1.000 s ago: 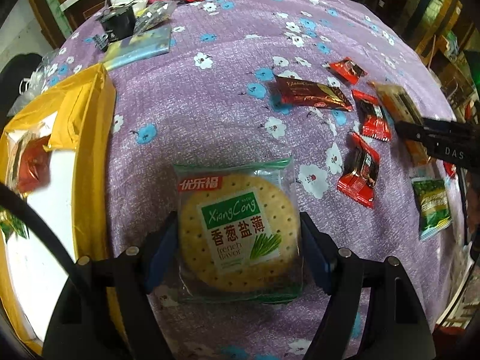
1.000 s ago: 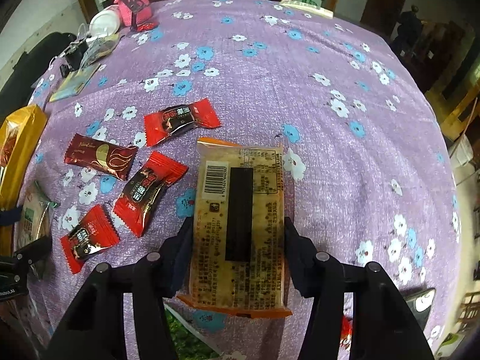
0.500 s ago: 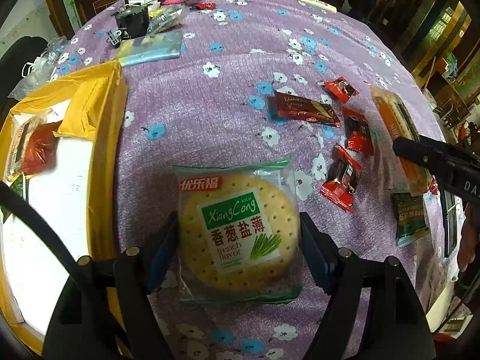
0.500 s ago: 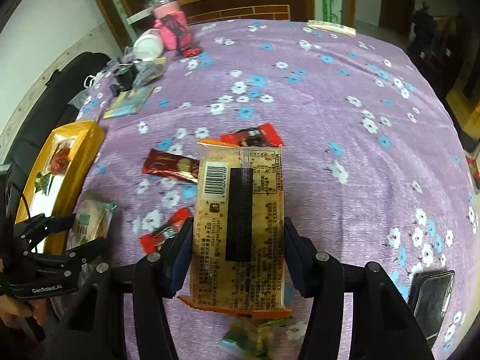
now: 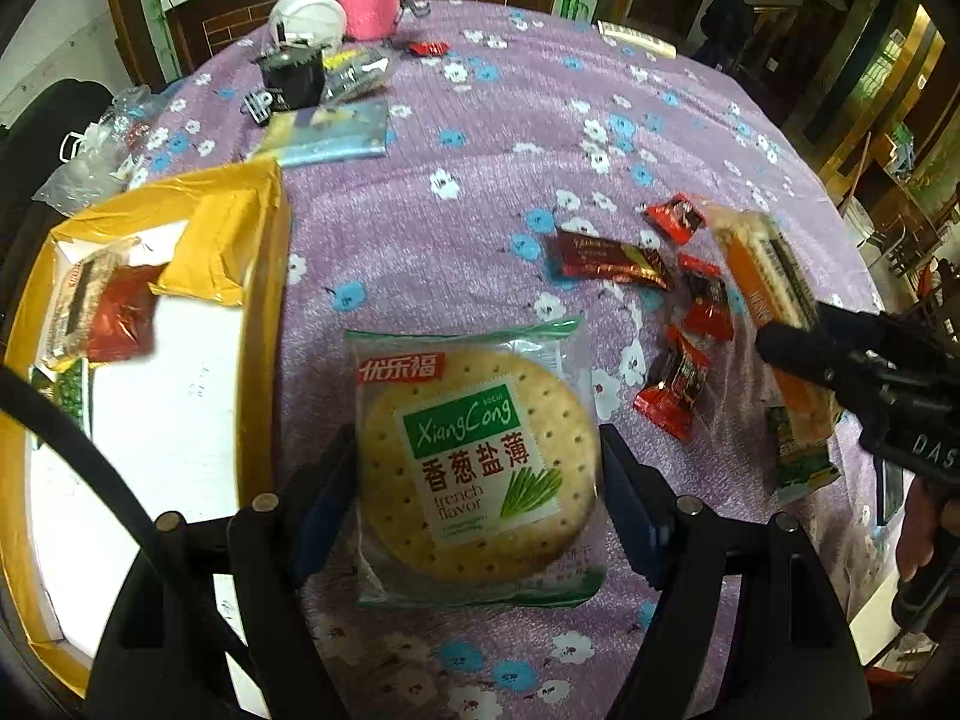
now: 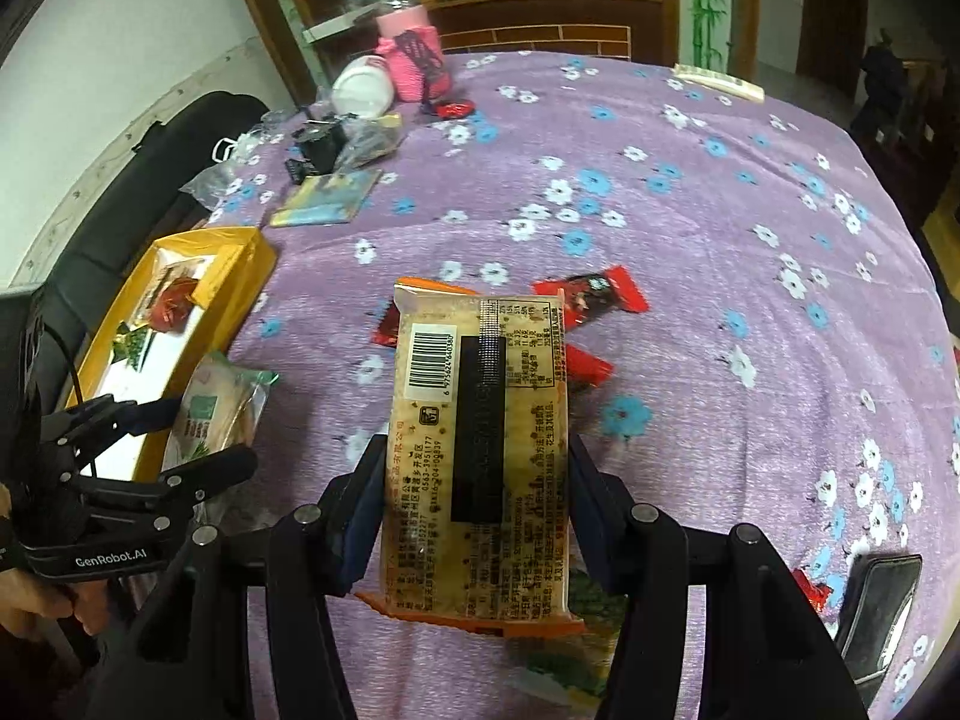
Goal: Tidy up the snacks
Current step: 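Carry the cracker pack and cake pack over the yellow-rimmed white tray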
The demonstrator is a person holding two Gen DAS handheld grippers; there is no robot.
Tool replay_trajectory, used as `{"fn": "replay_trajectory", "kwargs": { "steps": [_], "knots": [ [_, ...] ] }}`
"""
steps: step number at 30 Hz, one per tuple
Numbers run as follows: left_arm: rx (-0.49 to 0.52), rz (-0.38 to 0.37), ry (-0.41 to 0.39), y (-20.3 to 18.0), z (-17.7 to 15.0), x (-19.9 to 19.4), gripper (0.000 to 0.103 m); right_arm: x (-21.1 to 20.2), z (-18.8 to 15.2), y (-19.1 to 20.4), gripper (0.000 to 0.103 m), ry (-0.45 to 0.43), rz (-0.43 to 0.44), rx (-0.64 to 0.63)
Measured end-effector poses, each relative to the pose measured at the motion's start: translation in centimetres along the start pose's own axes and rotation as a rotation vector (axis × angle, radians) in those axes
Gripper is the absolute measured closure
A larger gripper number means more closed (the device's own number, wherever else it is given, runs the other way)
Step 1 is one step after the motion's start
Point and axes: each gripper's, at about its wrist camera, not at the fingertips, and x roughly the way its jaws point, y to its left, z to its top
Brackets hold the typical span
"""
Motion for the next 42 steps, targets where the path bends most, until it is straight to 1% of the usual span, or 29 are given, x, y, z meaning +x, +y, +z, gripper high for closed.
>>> {"fn": "replay_trajectory", "kwargs": {
  "steps": [13, 17, 29, 42],
  "knots": [
    [0.004, 0.030, -0.093, 0.8, 0.9, -3.4, 0.026, -0.3, 0.4, 2.0, 0.048, -0.012, 0.041, -0.035],
    [0.005, 0.047, -0.109, 1.3, 1.0, -3.9, 0.026, -0.3, 0.5, 2.4, 0.048, -0.013, 0.048, -0.045],
    [-0.019, 0.080, -0.139, 3.1, 0.9, -5.5, 0.026, -0.4, 0.9, 4.0, 0.048, -0.011, 0.074, -0.082],
    [-0.079, 0.126, -0.149, 6.5, 0.3, -6.6, 0.026, -0.2, 1.3, 6.8, 0.048, -0.004, 0.110, -0.140]
  ]
}}
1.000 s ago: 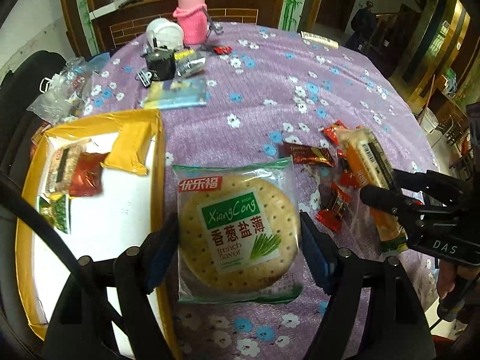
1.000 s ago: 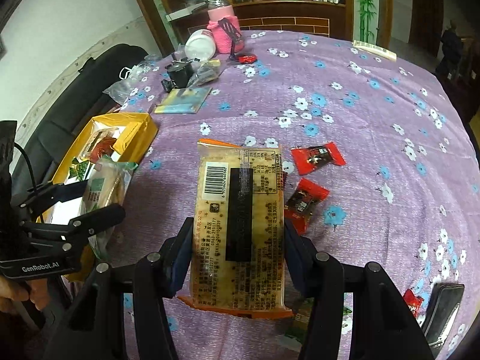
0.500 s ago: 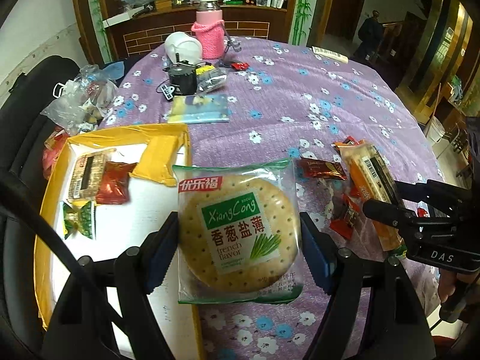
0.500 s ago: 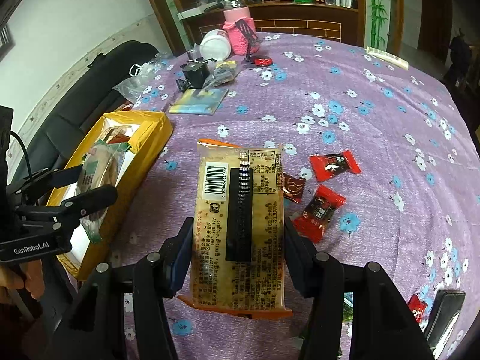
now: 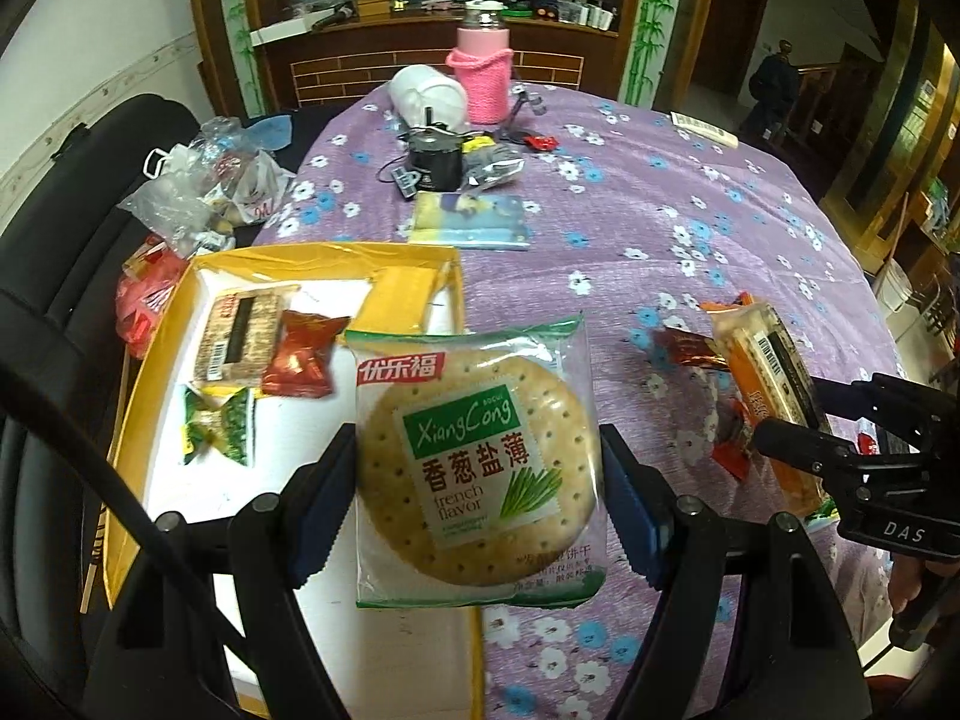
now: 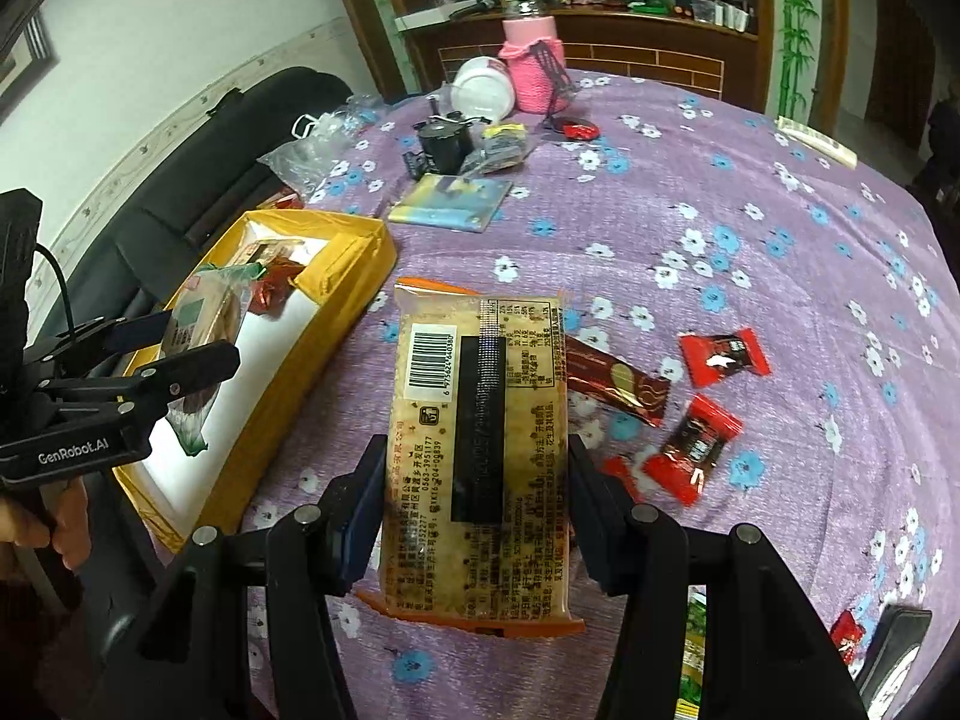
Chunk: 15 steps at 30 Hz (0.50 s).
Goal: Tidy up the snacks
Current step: 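Carry the cracker pack and cake pack over the yellow-rimmed white tray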
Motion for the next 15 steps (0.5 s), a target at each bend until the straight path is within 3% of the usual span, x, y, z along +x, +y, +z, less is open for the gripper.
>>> {"fn": "replay_trajectory", "kwargs": {
  "steps": [15],
  "knots": [
    [-0.073, 0.018, 0.021, 3.9, -1.1, 0.0, 0.026, 1.1, 0.7, 3.8, 0.048, 0.026, 0.053, -0.067]
  ]
}}
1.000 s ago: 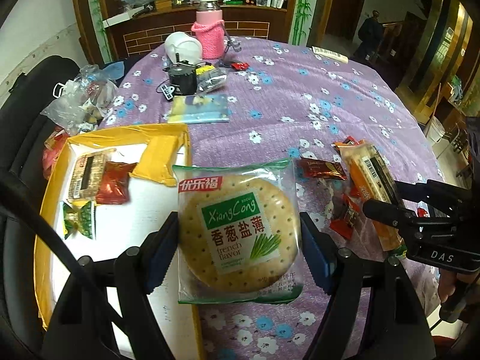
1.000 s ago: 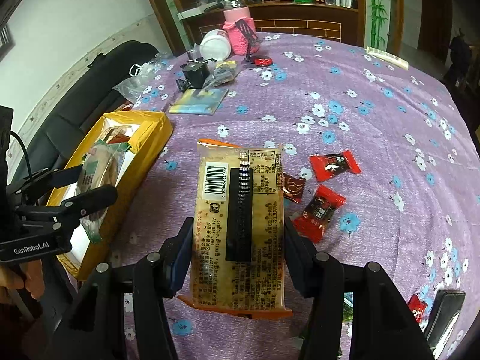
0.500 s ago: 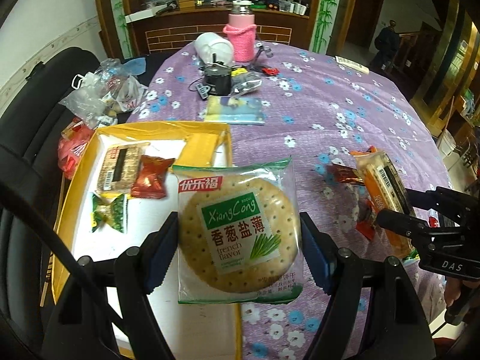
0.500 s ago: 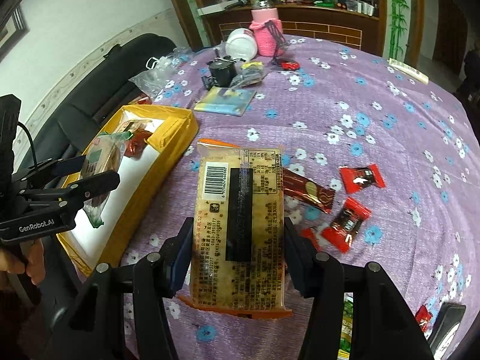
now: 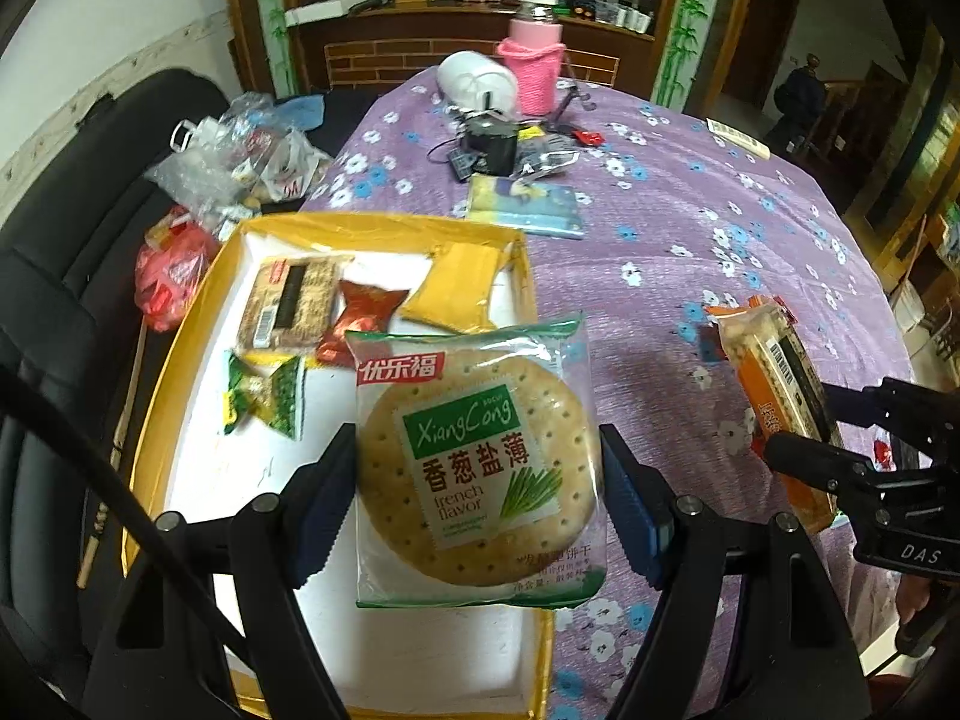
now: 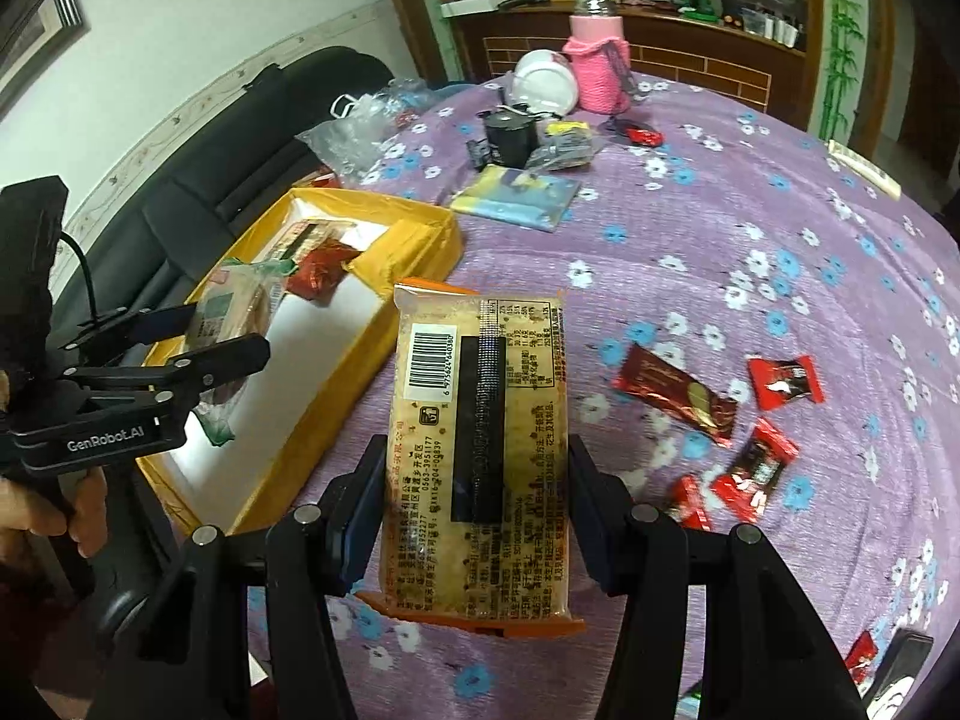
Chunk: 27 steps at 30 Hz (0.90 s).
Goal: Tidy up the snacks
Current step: 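Carry the cracker pack and cake pack over the yellow-rimmed white tray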
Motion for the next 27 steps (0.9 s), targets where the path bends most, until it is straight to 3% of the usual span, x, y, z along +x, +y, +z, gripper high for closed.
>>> {"fn": "replay_trajectory", "kwargs": {
  "steps": [5, 15, 22, 27],
  "knots": [
    [-0.129, -0.040, 0.053, 3.7, -0.9, 0.7, 0.026, 0.8, 0.6, 1.7, 0.048, 0.020, 0.051, -0.007],
    [-0.246, 0.006, 0.111, 9.8, -3.2, 1.7, 0.026, 3.7, 2.3, 5.7, 0.048, 0.107, 0.167, 0.027],
    [-0.257, 0.010, 0.139, 11.8, -3.9, 2.6, 0.026, 7.3, 4.8, 8.8, 0.048, 0.169, 0.237, 0.119],
    [-0.236, 0.019, 0.146, 12.3, -3.9, 3.1, 0.026, 10.0, 5.7, 9.3, 0.048, 0.211, 0.183, 0.204]
  ]
}}
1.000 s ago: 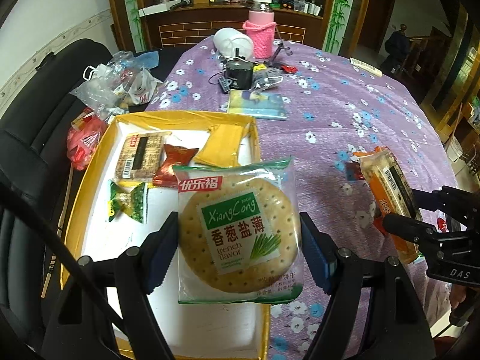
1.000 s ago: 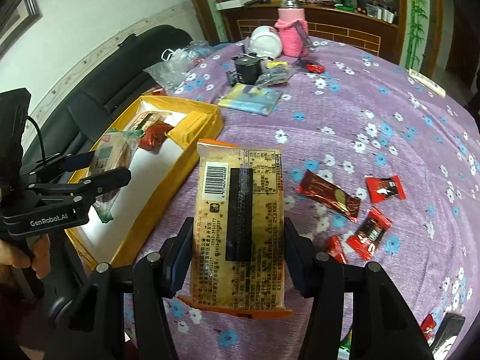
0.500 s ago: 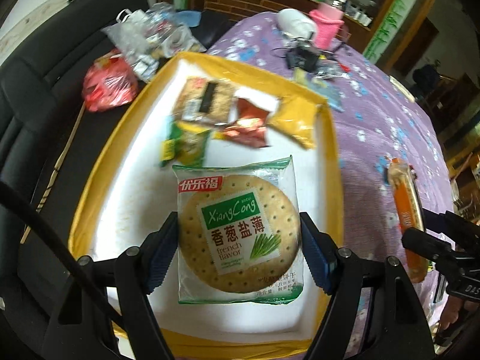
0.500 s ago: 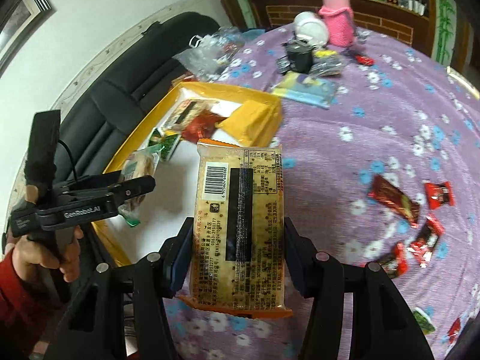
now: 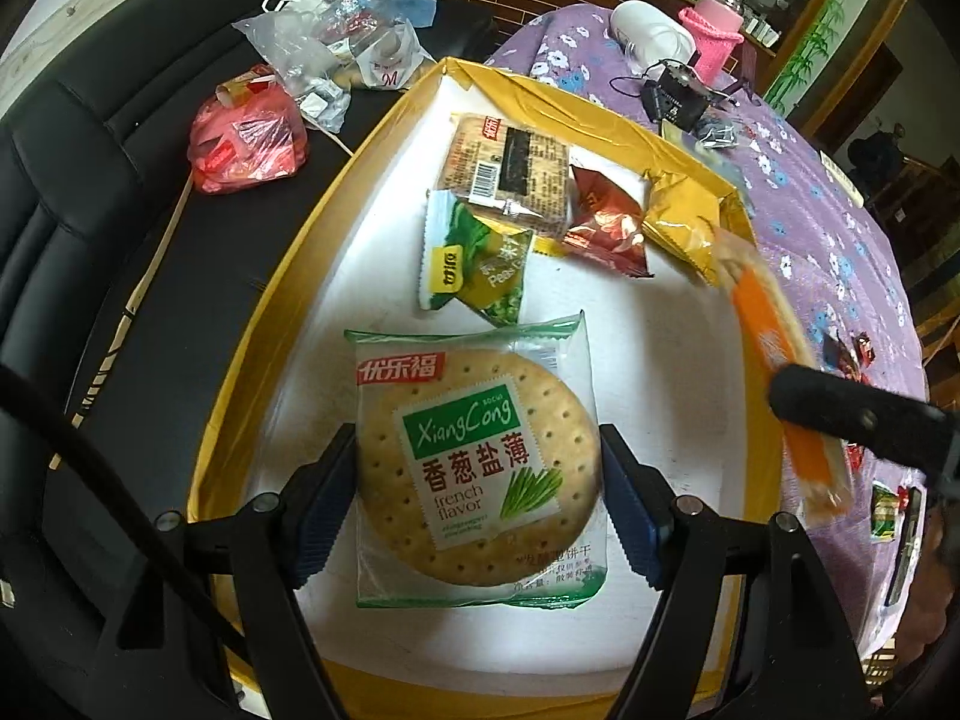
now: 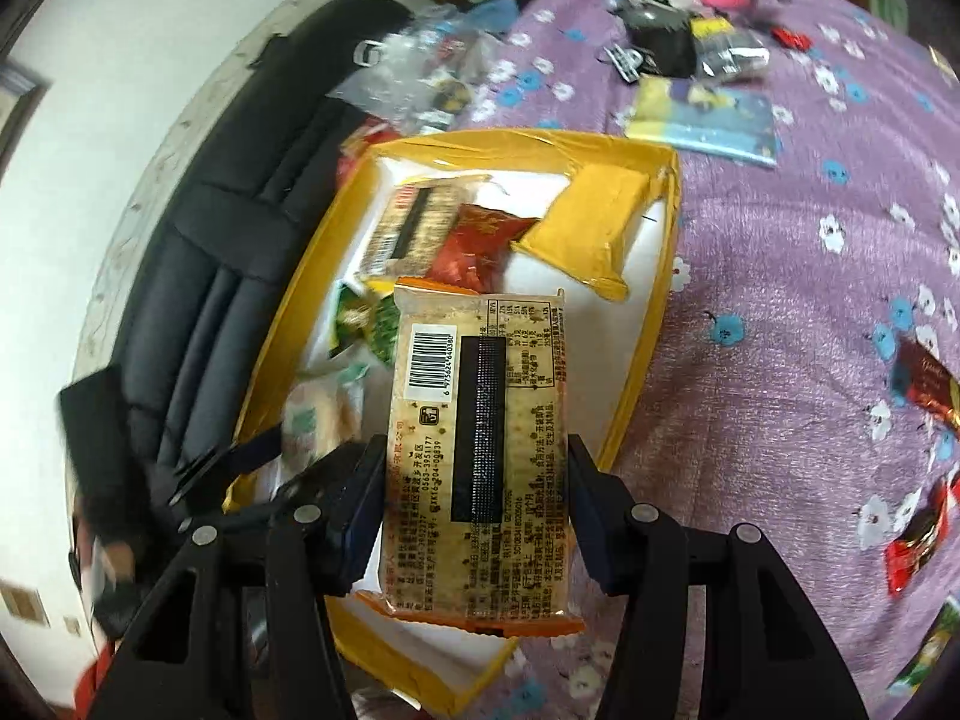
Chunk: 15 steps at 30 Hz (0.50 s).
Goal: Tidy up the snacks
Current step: 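Carry the cracker pack and cake pack over the yellow-rimmed white tray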
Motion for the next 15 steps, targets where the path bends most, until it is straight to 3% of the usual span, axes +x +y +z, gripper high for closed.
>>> {"fn": "replay_trajectory", "kwargs": {
  "steps": [6, 15],
  "knots": [
    [-0.002, 0.024, 0.000, 1.4, 0.7, 0.7, 0.026, 2.3, 0.7, -0.3, 0.048, 0.026, -0.042, 0.057],
    [0.060, 0.053, -0.002, 1.0, 1.9, 1.7, 0.026, 4.0, 1.9, 0.8, 0.048, 0.008, -0.151, 0.007]
  ]
}}
